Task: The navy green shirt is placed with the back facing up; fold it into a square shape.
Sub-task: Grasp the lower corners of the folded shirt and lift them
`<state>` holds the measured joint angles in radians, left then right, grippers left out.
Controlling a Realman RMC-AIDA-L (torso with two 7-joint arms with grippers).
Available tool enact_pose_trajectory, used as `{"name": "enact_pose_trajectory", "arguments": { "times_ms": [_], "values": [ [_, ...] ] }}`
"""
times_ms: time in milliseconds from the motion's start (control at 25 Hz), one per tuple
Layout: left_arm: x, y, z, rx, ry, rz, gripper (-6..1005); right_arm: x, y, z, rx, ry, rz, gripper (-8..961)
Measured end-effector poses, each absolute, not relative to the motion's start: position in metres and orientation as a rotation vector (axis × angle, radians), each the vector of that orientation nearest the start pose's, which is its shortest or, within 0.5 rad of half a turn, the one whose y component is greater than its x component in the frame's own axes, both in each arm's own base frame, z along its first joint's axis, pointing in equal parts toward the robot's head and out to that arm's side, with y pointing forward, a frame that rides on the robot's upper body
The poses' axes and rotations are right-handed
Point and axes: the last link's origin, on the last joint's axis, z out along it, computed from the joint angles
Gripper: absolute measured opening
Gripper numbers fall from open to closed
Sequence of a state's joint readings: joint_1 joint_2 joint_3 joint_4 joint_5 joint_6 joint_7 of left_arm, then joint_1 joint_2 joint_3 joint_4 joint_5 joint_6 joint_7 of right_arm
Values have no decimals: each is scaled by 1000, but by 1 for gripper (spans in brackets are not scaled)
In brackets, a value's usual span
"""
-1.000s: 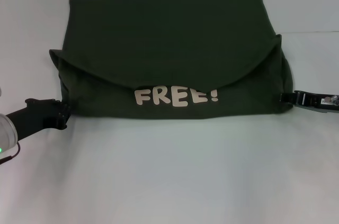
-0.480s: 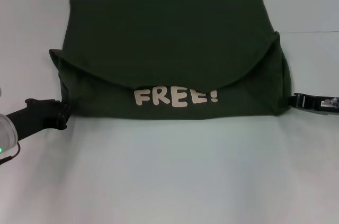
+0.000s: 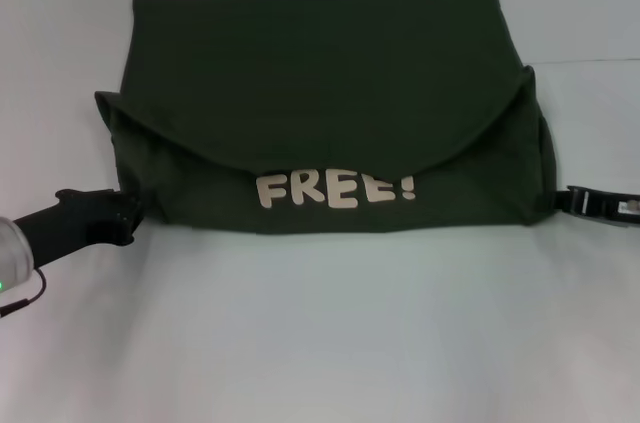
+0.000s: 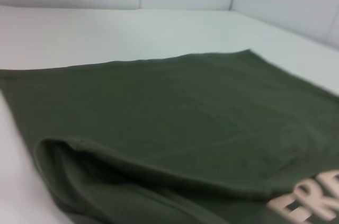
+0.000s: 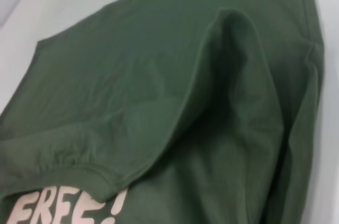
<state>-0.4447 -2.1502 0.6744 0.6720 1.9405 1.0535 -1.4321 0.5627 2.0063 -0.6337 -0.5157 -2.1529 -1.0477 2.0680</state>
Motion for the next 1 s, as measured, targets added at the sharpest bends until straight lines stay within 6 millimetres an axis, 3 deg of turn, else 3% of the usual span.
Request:
{"name": "enact_pose_trajectory", "arguments": {
  "times_ms": [360, 1000],
  "values": [
    [-318, 316, 16, -2329, -1062, -673, 34, 362, 322, 30, -2099, 1543, 539, 36],
    [-330, 207, 47, -2554, -1230, -984, 34, 384, 198, 41, -2294, 1463, 696, 43]
  ]
}}
